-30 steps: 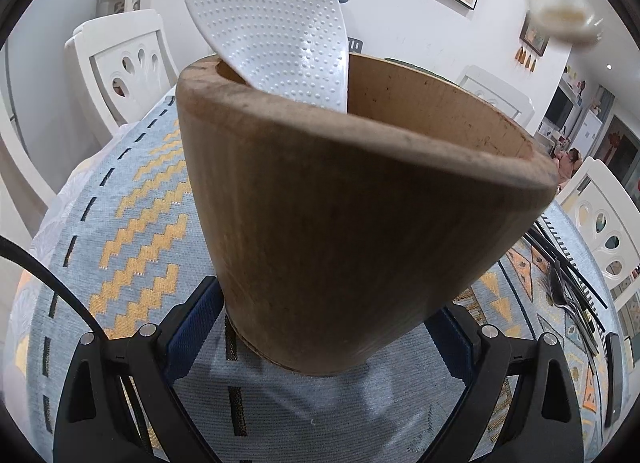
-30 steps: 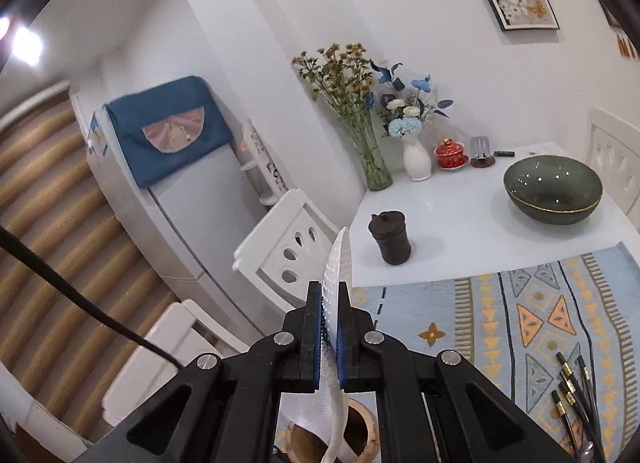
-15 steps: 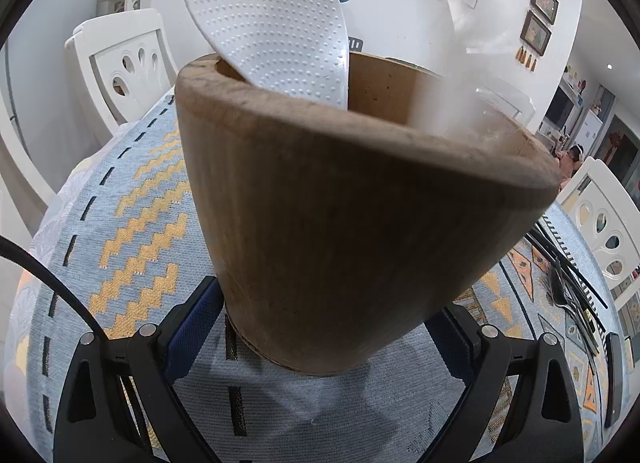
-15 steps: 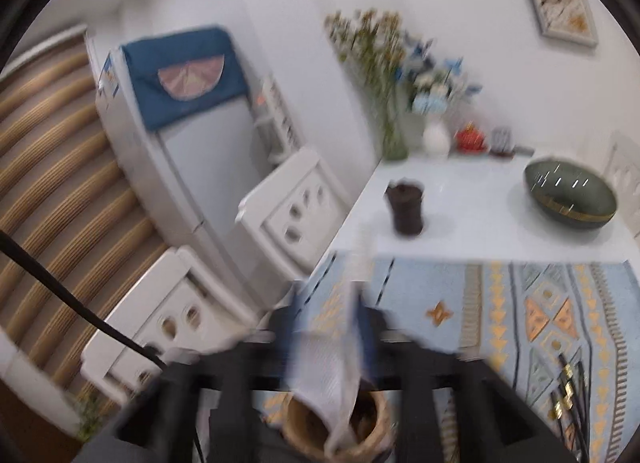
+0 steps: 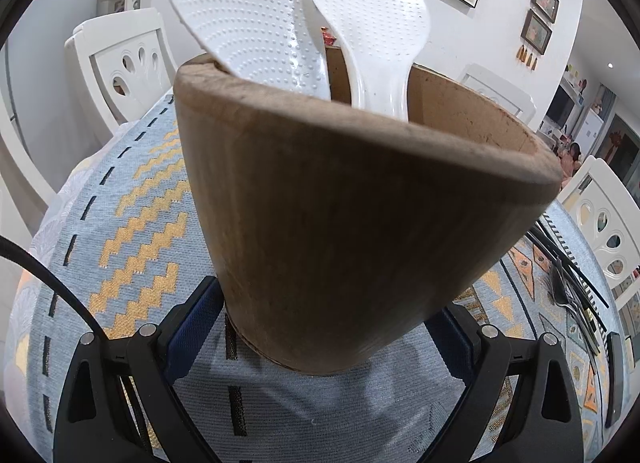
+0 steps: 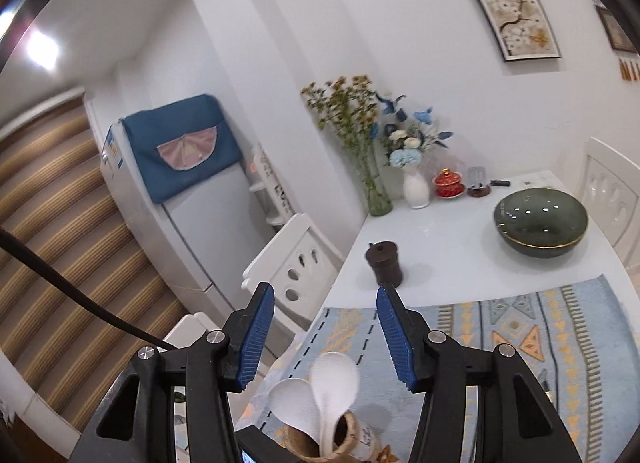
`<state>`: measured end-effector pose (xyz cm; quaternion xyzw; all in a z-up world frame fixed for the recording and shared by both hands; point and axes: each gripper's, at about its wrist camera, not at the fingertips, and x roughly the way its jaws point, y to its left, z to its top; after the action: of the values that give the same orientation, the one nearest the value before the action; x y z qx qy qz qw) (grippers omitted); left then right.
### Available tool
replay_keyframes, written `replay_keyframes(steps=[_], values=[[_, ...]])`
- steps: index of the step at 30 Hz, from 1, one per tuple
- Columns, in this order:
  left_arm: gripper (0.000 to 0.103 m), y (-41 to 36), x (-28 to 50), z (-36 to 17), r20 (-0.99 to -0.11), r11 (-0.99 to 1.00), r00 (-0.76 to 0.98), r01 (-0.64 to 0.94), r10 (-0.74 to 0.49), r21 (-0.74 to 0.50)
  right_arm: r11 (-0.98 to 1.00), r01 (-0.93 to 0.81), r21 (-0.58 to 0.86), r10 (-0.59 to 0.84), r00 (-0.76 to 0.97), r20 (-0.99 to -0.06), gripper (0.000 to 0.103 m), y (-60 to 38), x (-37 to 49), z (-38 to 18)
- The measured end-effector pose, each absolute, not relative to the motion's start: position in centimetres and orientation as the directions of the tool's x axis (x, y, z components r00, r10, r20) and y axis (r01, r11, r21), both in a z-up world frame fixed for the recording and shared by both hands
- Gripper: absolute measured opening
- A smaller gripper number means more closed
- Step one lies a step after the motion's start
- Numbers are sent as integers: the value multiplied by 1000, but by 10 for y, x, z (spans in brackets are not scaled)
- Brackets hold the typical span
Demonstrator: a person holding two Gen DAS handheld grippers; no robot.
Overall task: Organize utensils
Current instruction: 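Move the right gripper to the chopsticks and grasp one black chopstick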
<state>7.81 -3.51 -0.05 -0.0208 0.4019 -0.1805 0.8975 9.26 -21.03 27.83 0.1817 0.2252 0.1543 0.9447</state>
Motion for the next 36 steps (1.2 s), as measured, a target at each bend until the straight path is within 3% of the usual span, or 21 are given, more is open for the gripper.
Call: replay_keyframes(steps=[7,11,17,22,27,36], values=[[96,-35,78,0,-714,934,611,307,-341,-183,905,-87,417,281,858,-429,51,-272,67,268],[96,-35,78,0,-714,934,611,307,-341,-182,932,15,361,201,809,-552,51,-308,54,242],[96,-34,79,0,-715,934,611,307,-339,-180,936,89,341,203,655,-728,51,-333,40,183],[96,-34,80,-2,-716,935,611,308,-338,-178,938,152,312,197,505,-840,31,-340,36,124],[96,-34,80,-2,-717,935,610,307,-338,-179,929,184,321,224,411,-884,24,-337,34,87],[96,-34,80,-1,-717,935,610,307,-337,-179,951,221,215,113,398,-911,20,-342,60,74]])
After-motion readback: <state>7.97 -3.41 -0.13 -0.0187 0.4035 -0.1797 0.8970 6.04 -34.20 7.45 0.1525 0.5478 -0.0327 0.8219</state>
